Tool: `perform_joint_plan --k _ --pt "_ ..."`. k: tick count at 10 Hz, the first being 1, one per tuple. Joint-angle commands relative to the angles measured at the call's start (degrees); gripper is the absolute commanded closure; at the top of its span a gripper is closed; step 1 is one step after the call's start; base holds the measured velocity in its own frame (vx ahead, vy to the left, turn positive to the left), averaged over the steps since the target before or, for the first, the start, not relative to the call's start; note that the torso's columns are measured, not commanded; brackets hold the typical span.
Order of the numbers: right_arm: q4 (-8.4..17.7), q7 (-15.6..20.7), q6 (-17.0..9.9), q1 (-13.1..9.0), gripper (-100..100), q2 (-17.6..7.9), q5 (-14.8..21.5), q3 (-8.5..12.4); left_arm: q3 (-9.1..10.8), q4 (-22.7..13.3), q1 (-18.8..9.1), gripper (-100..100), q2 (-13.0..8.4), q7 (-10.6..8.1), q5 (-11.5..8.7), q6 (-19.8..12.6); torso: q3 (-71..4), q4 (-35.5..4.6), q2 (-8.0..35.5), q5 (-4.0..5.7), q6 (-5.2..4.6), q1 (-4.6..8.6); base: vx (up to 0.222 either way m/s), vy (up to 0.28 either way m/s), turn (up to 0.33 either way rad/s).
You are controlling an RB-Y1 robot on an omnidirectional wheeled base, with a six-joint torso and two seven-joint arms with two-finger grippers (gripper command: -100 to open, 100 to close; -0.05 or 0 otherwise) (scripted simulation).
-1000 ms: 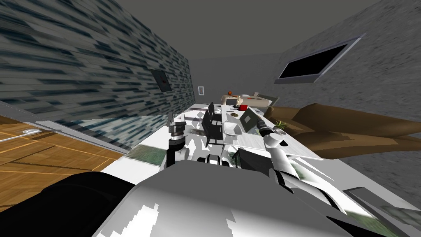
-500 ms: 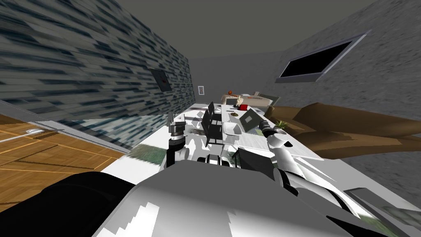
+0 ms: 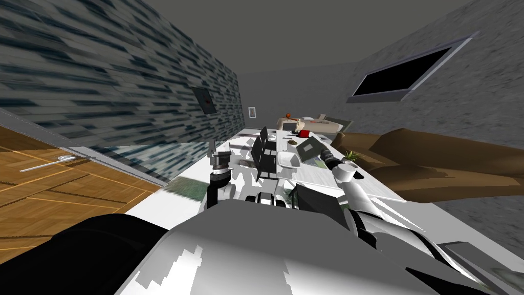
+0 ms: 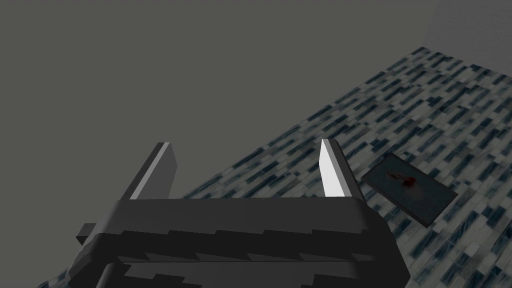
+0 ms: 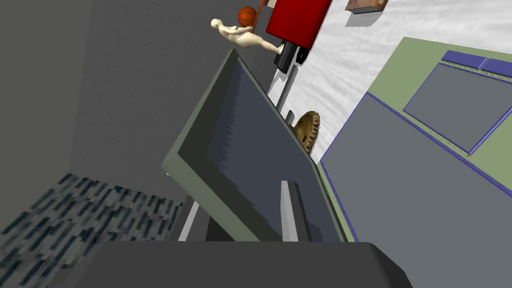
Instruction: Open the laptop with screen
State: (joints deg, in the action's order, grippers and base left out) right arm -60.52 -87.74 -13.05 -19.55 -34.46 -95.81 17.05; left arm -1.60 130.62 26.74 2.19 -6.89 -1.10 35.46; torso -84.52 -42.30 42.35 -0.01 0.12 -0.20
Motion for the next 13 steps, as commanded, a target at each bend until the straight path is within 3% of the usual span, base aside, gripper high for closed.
perform_joint_plan --k 1,2,6,7,8,13 --pt "1.5 6.8 -1.6 -1.0 100 1.2 3.3 -1.9 0.00 0.0 0.0 0 0.0 0.00 0.0 0.0 -0.2 0.2 -0.3 0.06 0.01 -0.05 0.000 0.000 0.000" --pt "1.5 11.8 -1.6 -1.0 100 1.2 3.3 -1.9 0.00 0.0 0.0 0 0.0 0.00 0.0 0.0 -0.2 0.2 -0.3 0.07 -0.08 0.12 0.000 0.000 0.000" --pt "1.5 12.4 -1.6 -1.0 100 1.2 10.5 -1.9 0.00 0.0 0.0 0 0.0 0.00 0.0 0.0 0.1 -0.1 0.1 -0.06 -0.15 0.15 0.001 0.000 -0.003" --pt "1.5 12.4 -1.6 -1.0 100 1.2 10.9 -1.9 0.00 0.0 0.0 0 0.0 0.00 0.0 0.0 0.1 -0.1 0.1 -0.07 -0.13 0.12 0.000 0.000 0.000" --pt "1.6 9.7 -1.8 -0.3 100 1.3 8.0 -1.4 0.00 0.0 0.0 0 0.0 0.00 0.0 0.0 0.1 -0.1 0.1 -0.08 -0.11 0.10 0.014 0.001 -0.046" --pt "1.6 2.0 -2.3 1.2 100 1.4 0.9 0.1 0.00 0.0 0.0 0 0.0 0.00 0.0 0.0 0.0 -0.1 0.0 -0.04 -0.07 0.14 0.014 0.000 -0.048"
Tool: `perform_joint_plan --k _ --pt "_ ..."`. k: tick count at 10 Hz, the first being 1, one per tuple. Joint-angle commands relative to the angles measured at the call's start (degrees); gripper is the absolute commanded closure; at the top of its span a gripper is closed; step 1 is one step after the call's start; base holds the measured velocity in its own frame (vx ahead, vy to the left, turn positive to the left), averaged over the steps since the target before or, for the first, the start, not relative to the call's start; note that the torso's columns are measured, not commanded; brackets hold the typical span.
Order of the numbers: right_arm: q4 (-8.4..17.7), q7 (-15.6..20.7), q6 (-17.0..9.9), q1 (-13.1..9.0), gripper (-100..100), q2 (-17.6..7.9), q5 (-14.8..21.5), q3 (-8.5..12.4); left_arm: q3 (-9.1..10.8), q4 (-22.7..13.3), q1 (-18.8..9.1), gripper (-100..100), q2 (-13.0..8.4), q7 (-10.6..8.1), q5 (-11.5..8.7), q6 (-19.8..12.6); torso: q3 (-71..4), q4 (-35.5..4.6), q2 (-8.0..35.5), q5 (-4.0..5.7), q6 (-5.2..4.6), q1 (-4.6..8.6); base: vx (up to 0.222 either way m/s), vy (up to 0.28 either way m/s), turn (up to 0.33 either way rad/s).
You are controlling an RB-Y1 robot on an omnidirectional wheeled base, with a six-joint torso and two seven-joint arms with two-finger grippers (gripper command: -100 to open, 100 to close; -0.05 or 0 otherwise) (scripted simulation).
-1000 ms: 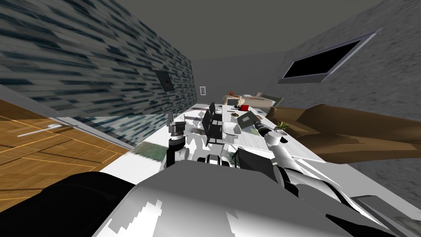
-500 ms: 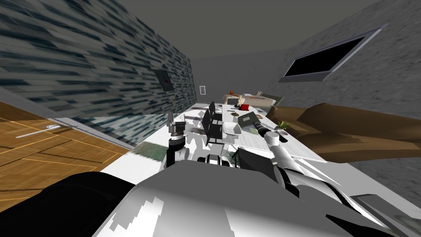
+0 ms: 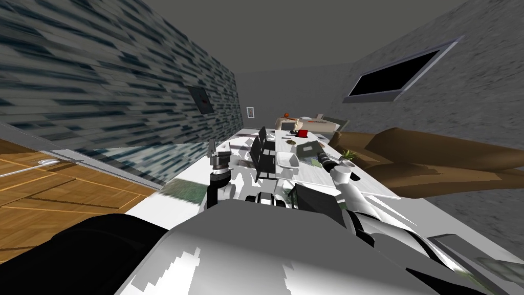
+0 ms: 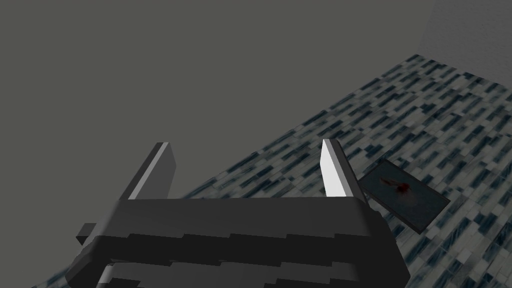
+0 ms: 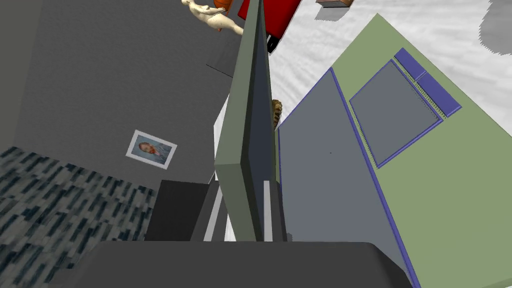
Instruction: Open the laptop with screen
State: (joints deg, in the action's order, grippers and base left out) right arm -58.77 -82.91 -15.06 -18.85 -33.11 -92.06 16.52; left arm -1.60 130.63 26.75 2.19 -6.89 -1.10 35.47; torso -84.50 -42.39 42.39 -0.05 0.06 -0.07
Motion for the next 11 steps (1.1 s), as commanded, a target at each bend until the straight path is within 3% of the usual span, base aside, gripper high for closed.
perform_joint_plan --k 1,2,5,6,7,11 --pt "-0.2 -3.3 -0.2 0.5 100 0.1 -3.3 0.6 0.00 0.0 0.0 0 0.0 0.00 0.0 0.0 0.0 0.0 0.0 0.00 -0.05 0.01 0.019 0.001 -0.063" --pt "-0.2 -5.7 -0.4 1.0 100 0.1 -5.5 1.1 0.00 0.0 0.0 0 0.0 0.00 0.0 0.0 0.0 0.0 0.0 0.00 -0.04 0.02 0.016 0.000 -0.053" --pt "-0.2 -8.7 -0.6 1.6 100 0.2 -8.3 1.6 0.00 0.0 0.0 0 0.0 0.00 0.0 0.0 0.0 0.0 0.0 -0.02 -0.07 0.00 0.009 0.000 -0.030" --pt "0.4 -9.4 -1.5 1.5 -100 -2.0 -8.4 1.2 0.00 0.0 0.0 0 0.0 0.00 0.0 0.0 0.0 0.0 0.0 -0.02 -0.03 -0.01 0.014 0.033 -0.009" --pt "0.4 -9.4 -1.5 1.5 -100 -2.0 -8.4 1.2 0.00 0.0 0.0 0 0.0 0.00 0.0 0.0 0.0 0.0 0.0 -0.03 -0.04 -0.10 0.012 0.049 -0.010" --pt "1.3 -12.5 -3.3 1.3 -100 -6.5 -9.4 0.6 0.00 0.0 0.0 0 0.0 0.00 0.0 0.0 0.0 0.0 0.0 -0.04 -0.07 -0.01 0.012 0.055 -0.008"
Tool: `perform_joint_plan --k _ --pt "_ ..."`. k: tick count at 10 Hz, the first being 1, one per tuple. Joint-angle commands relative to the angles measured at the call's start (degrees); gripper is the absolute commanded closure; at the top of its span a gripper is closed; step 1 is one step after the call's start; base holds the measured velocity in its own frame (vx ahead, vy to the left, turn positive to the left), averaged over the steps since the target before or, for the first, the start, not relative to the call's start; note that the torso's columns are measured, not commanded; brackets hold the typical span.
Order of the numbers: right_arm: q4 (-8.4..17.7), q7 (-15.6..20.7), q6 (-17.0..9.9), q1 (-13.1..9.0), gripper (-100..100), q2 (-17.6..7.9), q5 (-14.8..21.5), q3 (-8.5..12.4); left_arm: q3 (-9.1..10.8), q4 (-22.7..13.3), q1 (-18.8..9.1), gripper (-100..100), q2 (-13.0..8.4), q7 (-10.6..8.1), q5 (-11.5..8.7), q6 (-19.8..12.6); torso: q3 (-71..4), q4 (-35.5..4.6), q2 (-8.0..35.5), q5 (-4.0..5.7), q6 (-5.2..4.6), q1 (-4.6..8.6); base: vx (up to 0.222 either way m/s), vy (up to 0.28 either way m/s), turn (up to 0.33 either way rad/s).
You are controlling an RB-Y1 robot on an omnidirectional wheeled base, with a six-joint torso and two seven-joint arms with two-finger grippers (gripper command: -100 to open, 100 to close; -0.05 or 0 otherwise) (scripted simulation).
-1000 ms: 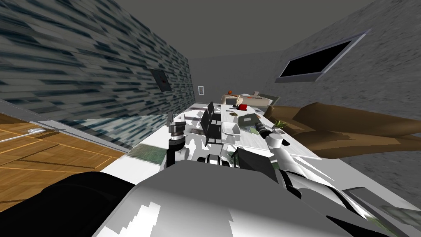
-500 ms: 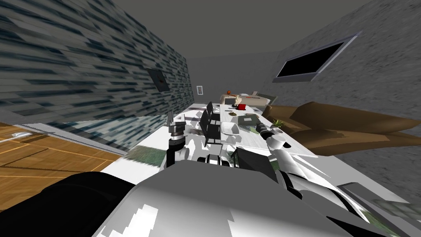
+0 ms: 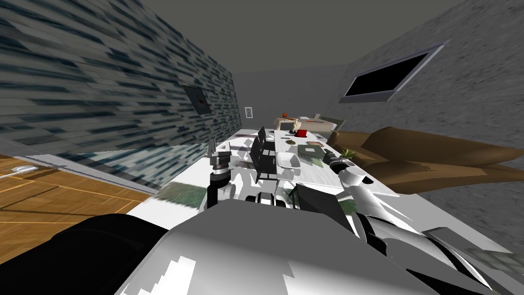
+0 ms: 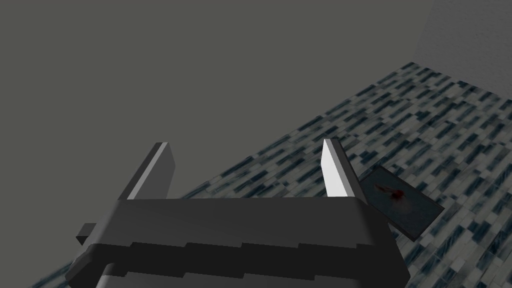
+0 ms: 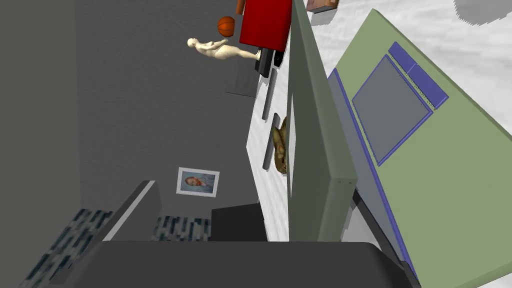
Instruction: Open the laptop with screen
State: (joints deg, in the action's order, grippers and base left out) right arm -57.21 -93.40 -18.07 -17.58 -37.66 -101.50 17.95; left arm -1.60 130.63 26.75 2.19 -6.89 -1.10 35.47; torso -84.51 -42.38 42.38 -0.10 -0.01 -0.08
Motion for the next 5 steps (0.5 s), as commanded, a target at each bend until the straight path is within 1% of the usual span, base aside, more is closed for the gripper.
perform_joint_plan --k 1,4,5 --pt "0.0 -2.8 -0.8 -0.1 -100 -3.1 -0.2 -1.0 0.00 0.0 0.0 0 0.0 0.00 0.0 0.0 0.0 0.0 0.0 0.01 0.02 -0.03 0.018 0.068 -0.011" --pt "0.7 -5.1 -2.1 -0.2 -100 -6.5 -0.9 -1.5 0.00 0.0 0.0 0 0.0 0.00 0.0 0.0 0.0 0.0 0.0 0.02 0.01 0.00 0.011 0.064 -0.006" --pt "0.7 -4.2 -1.8 -0.1 -100 -5.5 -0.9 -1.3 0.00 0.0 0.0 0 0.0 0.00 0.0 0.0 0.0 0.0 0.0 0.01 0.01 0.01 0.005 0.027 -0.007"
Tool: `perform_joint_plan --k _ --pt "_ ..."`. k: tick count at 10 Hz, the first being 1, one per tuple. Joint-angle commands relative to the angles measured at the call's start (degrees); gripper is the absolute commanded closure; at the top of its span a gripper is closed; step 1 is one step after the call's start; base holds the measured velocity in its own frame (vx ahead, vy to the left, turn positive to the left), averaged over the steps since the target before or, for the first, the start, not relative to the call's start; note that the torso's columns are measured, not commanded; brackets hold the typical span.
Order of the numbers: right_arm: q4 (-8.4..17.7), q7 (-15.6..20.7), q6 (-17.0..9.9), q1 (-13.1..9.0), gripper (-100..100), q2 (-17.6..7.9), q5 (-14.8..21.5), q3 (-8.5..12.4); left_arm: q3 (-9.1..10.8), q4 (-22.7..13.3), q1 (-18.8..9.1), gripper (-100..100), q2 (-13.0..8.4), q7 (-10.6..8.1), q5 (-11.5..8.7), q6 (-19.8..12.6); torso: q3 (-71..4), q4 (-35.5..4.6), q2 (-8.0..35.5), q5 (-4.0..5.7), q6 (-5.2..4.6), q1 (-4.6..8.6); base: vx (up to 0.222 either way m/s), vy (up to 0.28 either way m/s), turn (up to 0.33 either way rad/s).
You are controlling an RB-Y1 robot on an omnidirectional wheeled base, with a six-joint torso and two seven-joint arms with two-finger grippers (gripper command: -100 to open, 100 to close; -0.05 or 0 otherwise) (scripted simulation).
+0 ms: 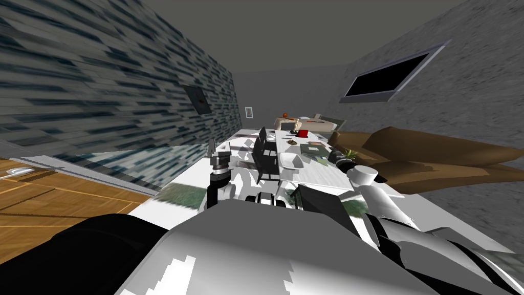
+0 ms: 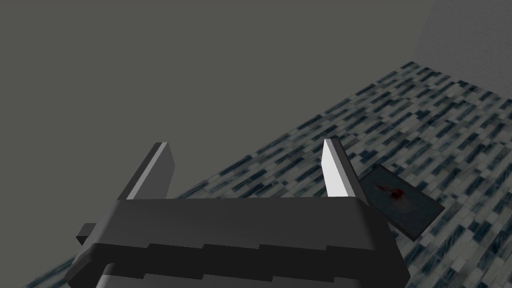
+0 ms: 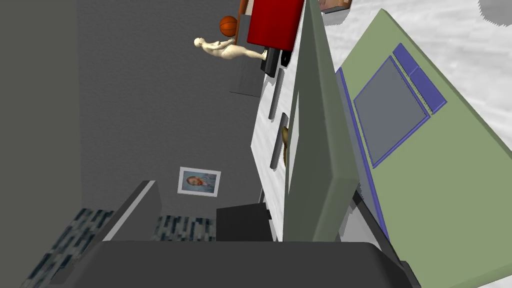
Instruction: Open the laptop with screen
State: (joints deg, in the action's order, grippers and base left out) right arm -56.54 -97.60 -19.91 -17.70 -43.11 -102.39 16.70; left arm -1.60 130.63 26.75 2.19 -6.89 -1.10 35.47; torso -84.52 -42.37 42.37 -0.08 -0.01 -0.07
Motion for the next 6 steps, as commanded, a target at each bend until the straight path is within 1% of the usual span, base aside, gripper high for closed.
perform_joint_plan --k 1,6 --pt "0.1 0.0 -0.1 0.0 0 -0.1 -0.1 0.0 0.00 0.0 0.0 0 0.0 0.00 0.0 0.0 0.0 0.0 0.0 0.06 0.02 0.11 0.001 0.007 0.003" --pt "0.2 0.0 -0.2 0.2 0 0.1 0.0 -0.1 0.01 0.0 0.0 0 0.0 0.00 0.0 0.0 0.0 0.0 0.0 0.03 0.01 0.00 0.000 0.000 0.000"
